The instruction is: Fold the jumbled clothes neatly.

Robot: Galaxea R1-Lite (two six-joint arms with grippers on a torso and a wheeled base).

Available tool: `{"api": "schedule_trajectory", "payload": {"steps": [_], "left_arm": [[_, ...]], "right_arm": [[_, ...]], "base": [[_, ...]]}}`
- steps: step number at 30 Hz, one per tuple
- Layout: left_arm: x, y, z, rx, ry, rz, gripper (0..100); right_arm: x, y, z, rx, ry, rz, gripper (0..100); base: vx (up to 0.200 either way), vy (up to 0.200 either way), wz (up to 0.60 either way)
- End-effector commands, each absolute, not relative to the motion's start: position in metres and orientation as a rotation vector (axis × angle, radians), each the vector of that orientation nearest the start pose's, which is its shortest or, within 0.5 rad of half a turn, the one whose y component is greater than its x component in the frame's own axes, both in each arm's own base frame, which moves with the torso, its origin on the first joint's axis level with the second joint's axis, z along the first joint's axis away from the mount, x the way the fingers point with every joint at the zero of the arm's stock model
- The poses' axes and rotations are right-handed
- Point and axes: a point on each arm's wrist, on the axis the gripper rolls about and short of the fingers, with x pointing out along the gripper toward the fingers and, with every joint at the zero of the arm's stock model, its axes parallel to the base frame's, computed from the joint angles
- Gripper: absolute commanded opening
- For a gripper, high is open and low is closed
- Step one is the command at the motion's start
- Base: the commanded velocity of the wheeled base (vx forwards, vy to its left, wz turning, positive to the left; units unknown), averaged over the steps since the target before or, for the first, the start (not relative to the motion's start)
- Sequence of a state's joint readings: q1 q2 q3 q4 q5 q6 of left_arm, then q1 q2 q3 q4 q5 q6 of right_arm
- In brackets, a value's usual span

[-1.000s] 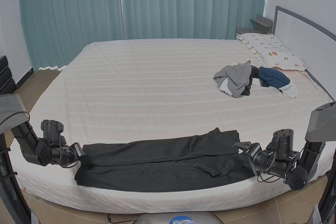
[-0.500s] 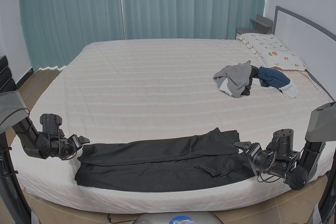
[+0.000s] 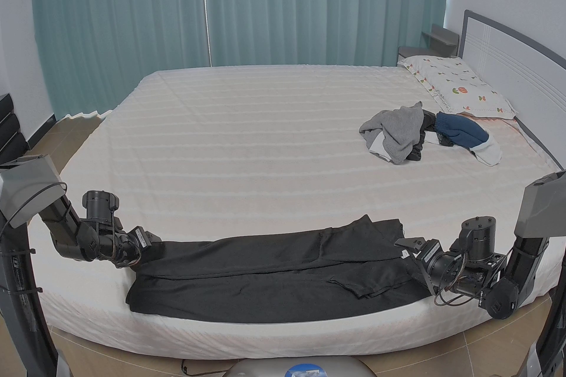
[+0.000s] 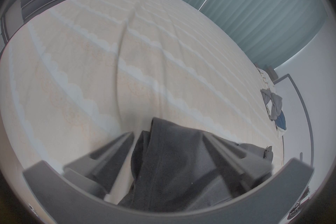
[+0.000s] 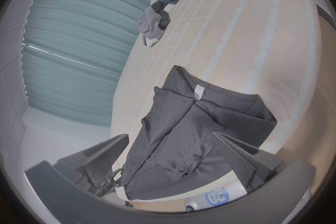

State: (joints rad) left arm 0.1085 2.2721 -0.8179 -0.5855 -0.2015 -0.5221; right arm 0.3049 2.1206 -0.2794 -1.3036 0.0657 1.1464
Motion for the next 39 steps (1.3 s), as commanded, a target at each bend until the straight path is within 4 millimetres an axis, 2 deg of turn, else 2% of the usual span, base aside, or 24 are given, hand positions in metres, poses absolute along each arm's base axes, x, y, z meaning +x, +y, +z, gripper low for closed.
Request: {"api": "schedule_trajectory", "payload": {"steps": [1, 18, 19, 26, 33, 39], "left_arm": [[0.356, 0.033, -0.014, -0.62, 0.863, 0.14, 0], [0.357, 0.044, -0.006, -0.64, 0.816, 0.21, 0], [0.357, 0.044, -0.006, -0.641, 0.815, 0.212, 100], [0.356, 0.045, -0.002, -0.643, 0.809, 0.205, 100], [0.342, 0.041, 0.032, -0.668, 0.79, 0.084, 100], [0.335, 0.039, 0.019, -0.531, 0.913, 0.021, 100]], "right_arm": [[0.257, 0.083, 0.015, 1.04, 0.678, 0.014, 100], [0.258, 0.083, 0.015, 1.04, 0.678, 0.014, 100], [0.257, 0.083, 0.015, 1.039, 0.68, 0.014, 100], [0.257, 0.083, 0.015, 1.039, 0.68, 0.014, 100], [0.257, 0.083, 0.015, 1.039, 0.679, 0.016, 100], [0.257, 0.083, 0.016, 1.039, 0.675, 0.019, 100]], "base": [[0.0, 0.0, 0.0], [0.0, 0.0, 0.0], [0.0, 0.0, 0.0], [0.0, 0.0, 0.0], [0.0, 0.0, 0.0], [0.0, 0.0, 0.0]]}}
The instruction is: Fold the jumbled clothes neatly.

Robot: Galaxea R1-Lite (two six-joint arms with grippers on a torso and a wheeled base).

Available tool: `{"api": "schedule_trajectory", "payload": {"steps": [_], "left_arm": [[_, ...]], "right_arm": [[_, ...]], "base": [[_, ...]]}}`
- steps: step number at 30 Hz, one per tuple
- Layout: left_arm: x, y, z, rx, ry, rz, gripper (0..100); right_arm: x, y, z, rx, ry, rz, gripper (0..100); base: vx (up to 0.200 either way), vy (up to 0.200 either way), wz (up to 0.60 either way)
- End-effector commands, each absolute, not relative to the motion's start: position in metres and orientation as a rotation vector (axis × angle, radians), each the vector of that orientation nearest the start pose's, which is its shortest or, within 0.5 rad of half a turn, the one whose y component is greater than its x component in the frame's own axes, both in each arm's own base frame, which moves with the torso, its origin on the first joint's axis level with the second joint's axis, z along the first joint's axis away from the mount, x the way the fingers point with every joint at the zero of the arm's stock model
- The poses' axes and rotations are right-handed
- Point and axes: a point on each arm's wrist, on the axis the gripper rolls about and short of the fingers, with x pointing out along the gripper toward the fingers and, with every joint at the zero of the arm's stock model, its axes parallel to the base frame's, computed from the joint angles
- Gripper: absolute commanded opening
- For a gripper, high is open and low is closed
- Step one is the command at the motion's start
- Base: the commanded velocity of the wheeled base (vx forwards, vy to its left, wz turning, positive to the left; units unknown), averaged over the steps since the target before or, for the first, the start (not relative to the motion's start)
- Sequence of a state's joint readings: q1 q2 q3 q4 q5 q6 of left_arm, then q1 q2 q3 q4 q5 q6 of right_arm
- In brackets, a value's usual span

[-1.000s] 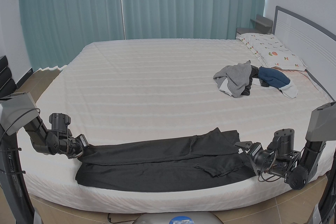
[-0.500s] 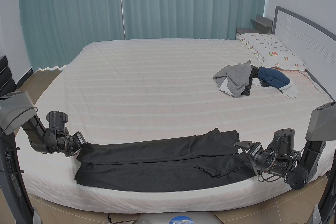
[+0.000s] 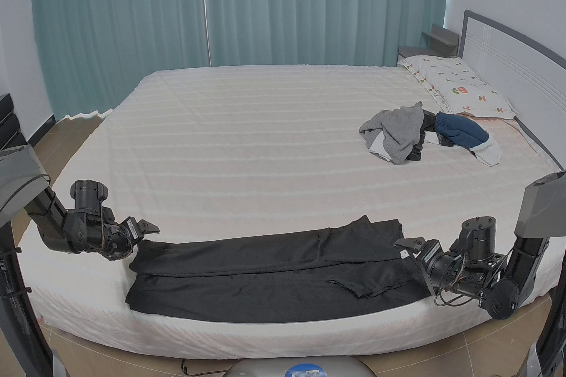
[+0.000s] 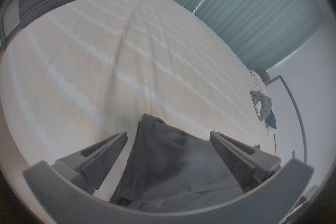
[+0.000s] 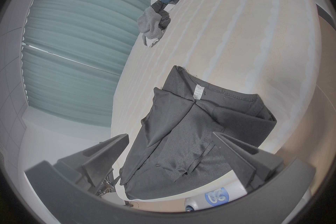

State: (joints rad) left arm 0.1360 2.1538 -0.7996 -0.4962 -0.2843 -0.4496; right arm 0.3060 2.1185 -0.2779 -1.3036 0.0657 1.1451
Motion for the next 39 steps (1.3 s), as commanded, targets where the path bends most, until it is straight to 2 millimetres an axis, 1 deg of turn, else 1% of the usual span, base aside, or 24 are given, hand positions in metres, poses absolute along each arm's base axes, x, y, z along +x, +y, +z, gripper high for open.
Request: {"api": "schedule_trajectory", "payload": {"steps": [1, 4, 9, 11, 19, 21, 24, 25, 31, 39], "left_arm": [[0.334, 0.039, 0.015, -0.529, 0.929, 0.024, 100], [0.334, 0.037, 0.003, -0.501, 0.966, 0.013, 100], [0.329, 0.036, -0.005, -0.455, 0.999, -0.008, 100], [0.327, 0.031, -0.009, -0.436, 1.013, -0.02, 100], [0.325, 0.022, -0.007, -0.418, 1.019, -0.036, 100], [0.323, 0.016, -0.008, -0.408, 1.029, -0.048, 100], [0.32, 0.015, -0.007, -0.411, 1.033, -0.05, 100], [0.319, 0.015, -0.006, -0.411, 1.034, -0.05, 0], [0.312, 0.015, -0.009, -0.417, 1.052, -0.045, 0], [0.314, 0.015, -0.004, -0.445, 1.006, -0.035, 0]], "right_arm": [[0.257, 0.083, 0.017, 1.038, 0.676, 0.02, 100], [0.255, 0.085, 0.016, 1.035, 0.684, 0.024, 100], [0.255, 0.085, 0.015, 1.031, 0.675, 0.032, 100], [0.254, 0.084, 0.015, 1.023, 0.672, 0.037, 100], [0.254, 0.084, 0.014, 1.023, 0.669, 0.035, 100], [0.254, 0.083, 0.012, 1.021, 0.674, 0.028, 100], [0.254, 0.083, 0.011, 1.017, 0.676, 0.028, 100], [0.254, 0.083, 0.01, 1.016, 0.679, 0.026, 100], [0.255, 0.083, 0.009, 1.015, 0.681, 0.021, 100], [0.256, 0.082, 0.007, 1.015, 0.684, 0.016, 100]], "base": [[0.0, 0.0, 0.0], [0.0, 0.0, 0.0], [0.0, 0.0, 0.0], [0.0, 0.0, 0.0], [0.0, 0.0, 0.0], [0.0, 0.0, 0.0], [0.0, 0.0, 0.0], [0.0, 0.0, 0.0], [0.0, 0.0, 0.0], [0.0, 0.0, 0.0]]}}
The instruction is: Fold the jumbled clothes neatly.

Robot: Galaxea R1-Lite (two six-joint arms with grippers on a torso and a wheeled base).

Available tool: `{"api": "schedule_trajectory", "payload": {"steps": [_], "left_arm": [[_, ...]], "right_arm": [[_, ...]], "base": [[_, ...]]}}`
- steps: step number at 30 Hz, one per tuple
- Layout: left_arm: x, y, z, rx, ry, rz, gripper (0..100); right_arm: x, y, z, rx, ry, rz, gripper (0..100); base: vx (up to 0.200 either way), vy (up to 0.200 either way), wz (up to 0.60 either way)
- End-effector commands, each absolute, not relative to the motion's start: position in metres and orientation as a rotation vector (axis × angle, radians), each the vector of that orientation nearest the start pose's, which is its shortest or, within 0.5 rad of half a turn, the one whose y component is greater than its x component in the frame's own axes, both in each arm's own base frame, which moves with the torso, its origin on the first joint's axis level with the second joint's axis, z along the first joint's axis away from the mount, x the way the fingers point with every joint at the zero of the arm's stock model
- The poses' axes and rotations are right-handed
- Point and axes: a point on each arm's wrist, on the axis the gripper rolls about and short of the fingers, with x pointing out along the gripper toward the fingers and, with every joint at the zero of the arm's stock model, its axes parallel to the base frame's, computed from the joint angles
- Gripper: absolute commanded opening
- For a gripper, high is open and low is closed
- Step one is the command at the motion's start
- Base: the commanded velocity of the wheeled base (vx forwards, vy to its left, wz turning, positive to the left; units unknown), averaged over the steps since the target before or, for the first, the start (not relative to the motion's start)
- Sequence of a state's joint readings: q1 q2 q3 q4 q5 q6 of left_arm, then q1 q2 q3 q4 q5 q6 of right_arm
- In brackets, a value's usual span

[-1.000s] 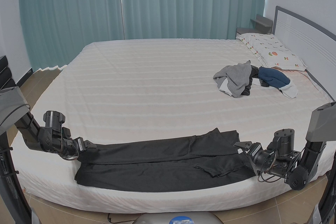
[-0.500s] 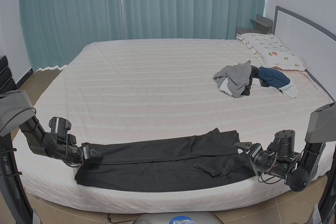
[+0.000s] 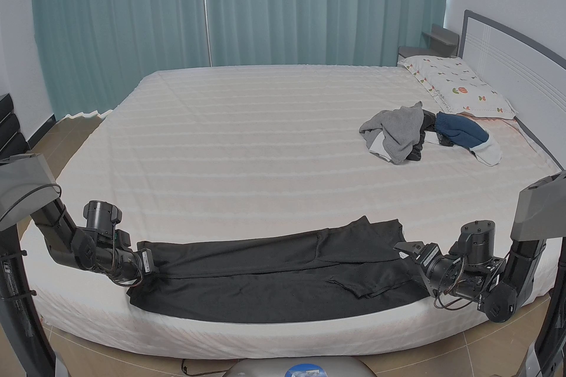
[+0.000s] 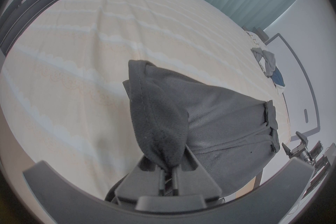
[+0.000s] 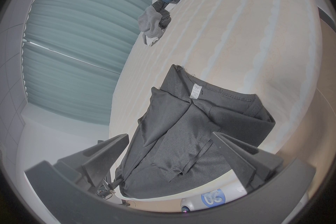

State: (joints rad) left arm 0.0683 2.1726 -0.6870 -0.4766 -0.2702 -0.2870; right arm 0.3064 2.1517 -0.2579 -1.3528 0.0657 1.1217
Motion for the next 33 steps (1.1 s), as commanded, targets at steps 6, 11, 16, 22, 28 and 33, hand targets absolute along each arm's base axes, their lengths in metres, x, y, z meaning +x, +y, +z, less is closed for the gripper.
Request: {"api": "schedule_trajectory", "payload": {"steps": [6, 11, 16, 22, 28, 33], "left_arm": [[0.318, 0.016, -0.002, -0.501, 0.964, -0.014, 0], [0.32, 0.016, -0.003, -0.508, 0.962, -0.015, 0], [0.325, 0.016, 0.0, -0.54, 0.927, -0.008, 0], [0.337, 0.011, 0.011, -0.661, 0.853, 0.02, 0], [0.336, 0.005, 0.018, -0.654, 0.846, 0.002, 0], [0.331, -0.008, 0.039, -0.637, 0.819, -0.04, 0]], "right_arm": [[0.26, 0.073, 0.01, 1.034, 0.659, 0.006, 100], [0.262, 0.069, 0.013, 1.043, 0.641, 0.002, 100], [0.263, 0.068, 0.014, 1.045, 0.633, 0.002, 100], [0.266, 0.062, 0.018, 1.061, 0.588, 0.004, 100], [0.27, 0.053, 0.021, 1.079, 0.53, 0.001, 100], [0.276, 0.031, 0.021, 1.125, 0.506, -0.016, 100]], "base": [[0.0, 0.0, 0.0], [-0.12, 0.0, 0.0], [0.0, 0.0, 0.0], [0.0, 0.0, 0.0], [0.0, -0.167, 0.0], [0.0, -0.2, 0.0]]}}
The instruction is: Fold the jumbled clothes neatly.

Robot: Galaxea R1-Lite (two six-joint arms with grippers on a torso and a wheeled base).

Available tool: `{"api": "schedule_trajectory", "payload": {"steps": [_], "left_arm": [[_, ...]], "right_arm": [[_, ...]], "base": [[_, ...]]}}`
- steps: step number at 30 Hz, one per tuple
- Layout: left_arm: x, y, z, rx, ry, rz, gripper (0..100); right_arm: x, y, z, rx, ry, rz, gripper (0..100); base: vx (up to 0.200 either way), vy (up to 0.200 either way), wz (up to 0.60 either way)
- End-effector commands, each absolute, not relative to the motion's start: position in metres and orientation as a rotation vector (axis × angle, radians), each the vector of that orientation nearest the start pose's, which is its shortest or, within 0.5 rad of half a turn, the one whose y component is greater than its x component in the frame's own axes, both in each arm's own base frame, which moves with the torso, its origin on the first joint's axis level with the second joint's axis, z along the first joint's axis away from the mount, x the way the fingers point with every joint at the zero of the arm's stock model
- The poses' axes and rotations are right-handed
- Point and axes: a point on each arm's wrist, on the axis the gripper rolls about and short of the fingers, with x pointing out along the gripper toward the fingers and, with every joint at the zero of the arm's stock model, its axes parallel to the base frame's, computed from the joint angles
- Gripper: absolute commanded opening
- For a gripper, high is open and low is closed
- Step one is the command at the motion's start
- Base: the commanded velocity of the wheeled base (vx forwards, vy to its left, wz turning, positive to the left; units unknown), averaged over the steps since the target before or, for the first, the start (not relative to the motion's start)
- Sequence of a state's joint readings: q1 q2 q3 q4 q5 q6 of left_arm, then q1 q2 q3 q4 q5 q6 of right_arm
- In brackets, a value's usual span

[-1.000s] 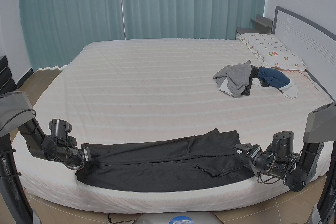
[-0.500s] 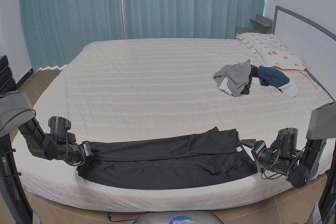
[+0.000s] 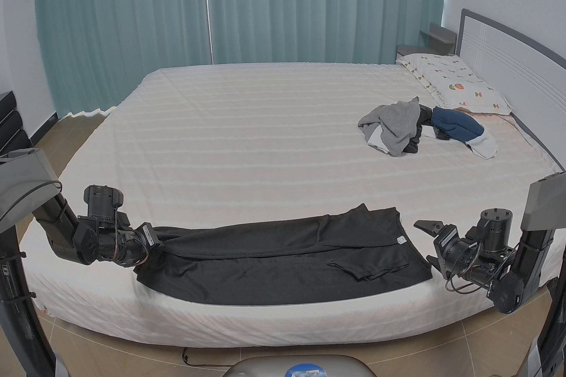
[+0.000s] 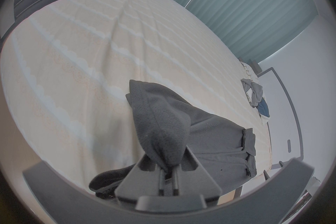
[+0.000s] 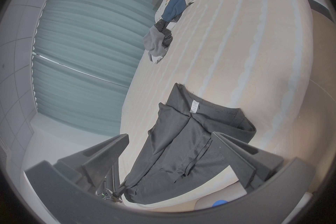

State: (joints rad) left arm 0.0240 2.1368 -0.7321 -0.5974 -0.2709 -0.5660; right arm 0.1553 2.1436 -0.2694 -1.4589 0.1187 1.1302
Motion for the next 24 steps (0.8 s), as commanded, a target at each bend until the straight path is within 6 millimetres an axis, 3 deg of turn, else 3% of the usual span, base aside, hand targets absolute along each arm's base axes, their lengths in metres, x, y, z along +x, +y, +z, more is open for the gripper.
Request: {"api": "schedule_trajectory", "payload": {"steps": [1, 10, 17, 24], "left_arm": [[0.33, -0.011, 0.043, -0.634, 0.824, -0.046, 0], [0.331, -0.039, 0.085, -0.594, 0.904, -0.078, 0], [0.34, -0.065, 0.102, -0.597, 0.909, -0.04, 0], [0.344, -0.093, 0.123, -0.561, 0.972, -0.083, 0]], "right_arm": [[0.277, 0.028, 0.021, 1.135, 0.505, -0.01, 100], [0.286, 0.013, 0.01, 1.242, 0.501, 0.005, 100], [0.291, 0.009, -0.007, 1.252, 0.541, -0.004, 100], [0.29, 0.01, -0.007, 1.25, 0.546, -0.003, 100]], "base": [[0.0, -0.2, 0.0], [0.0, -0.2, 0.0], [0.0, -0.2, 0.0], [0.0, -0.2, 0.0]]}}
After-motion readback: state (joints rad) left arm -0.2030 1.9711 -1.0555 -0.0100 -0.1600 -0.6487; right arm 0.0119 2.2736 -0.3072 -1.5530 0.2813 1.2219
